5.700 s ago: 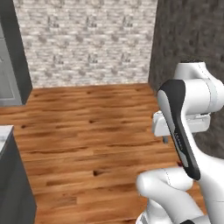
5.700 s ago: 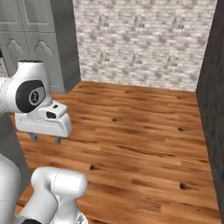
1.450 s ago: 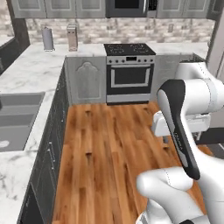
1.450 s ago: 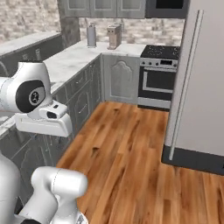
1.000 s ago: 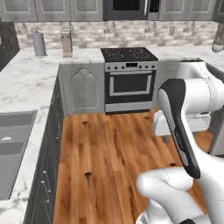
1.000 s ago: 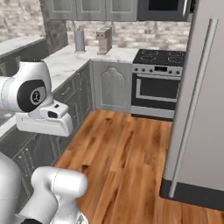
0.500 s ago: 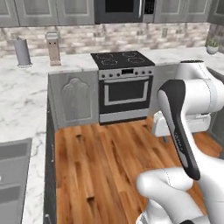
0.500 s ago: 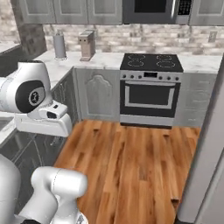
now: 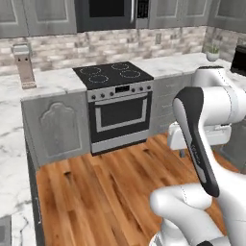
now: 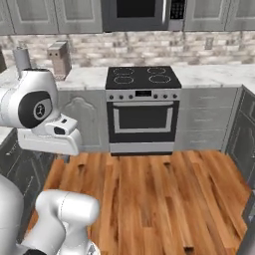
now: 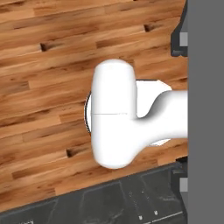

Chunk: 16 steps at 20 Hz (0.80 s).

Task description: Gather the lime and eggplant from the fridge and place them on a tray on the dining counter. Then gather the chicken drumsticks from the fridge and place them on the other tray.

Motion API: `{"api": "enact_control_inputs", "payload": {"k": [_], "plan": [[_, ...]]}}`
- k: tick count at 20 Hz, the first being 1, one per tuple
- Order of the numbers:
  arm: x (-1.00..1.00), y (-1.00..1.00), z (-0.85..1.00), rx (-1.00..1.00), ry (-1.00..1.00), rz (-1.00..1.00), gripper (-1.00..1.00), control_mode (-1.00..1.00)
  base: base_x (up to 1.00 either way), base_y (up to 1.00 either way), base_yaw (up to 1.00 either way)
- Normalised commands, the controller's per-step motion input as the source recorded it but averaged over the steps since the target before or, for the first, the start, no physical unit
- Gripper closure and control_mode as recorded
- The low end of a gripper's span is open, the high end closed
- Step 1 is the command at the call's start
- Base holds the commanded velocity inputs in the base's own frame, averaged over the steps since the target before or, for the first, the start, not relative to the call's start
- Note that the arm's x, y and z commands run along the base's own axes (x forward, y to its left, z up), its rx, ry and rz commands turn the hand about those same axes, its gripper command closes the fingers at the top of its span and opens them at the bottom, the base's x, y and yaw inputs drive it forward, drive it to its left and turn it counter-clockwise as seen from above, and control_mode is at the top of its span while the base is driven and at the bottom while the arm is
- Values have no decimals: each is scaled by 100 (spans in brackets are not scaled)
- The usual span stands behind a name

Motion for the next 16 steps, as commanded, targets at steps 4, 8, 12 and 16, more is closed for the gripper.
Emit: {"api": "enact_control_inputs", "payload": {"k": [4,8,12,16], "plan": [[0,0,0,0,0,0,-100,100,80,0,-48],[0,0,0,0,0,0,-100,100,67,0,-57],[0,0,0,0,0,0,-100,100,56,0,-63],[0,0,0,0,0,0,-100,100,44,3,-68]]}}
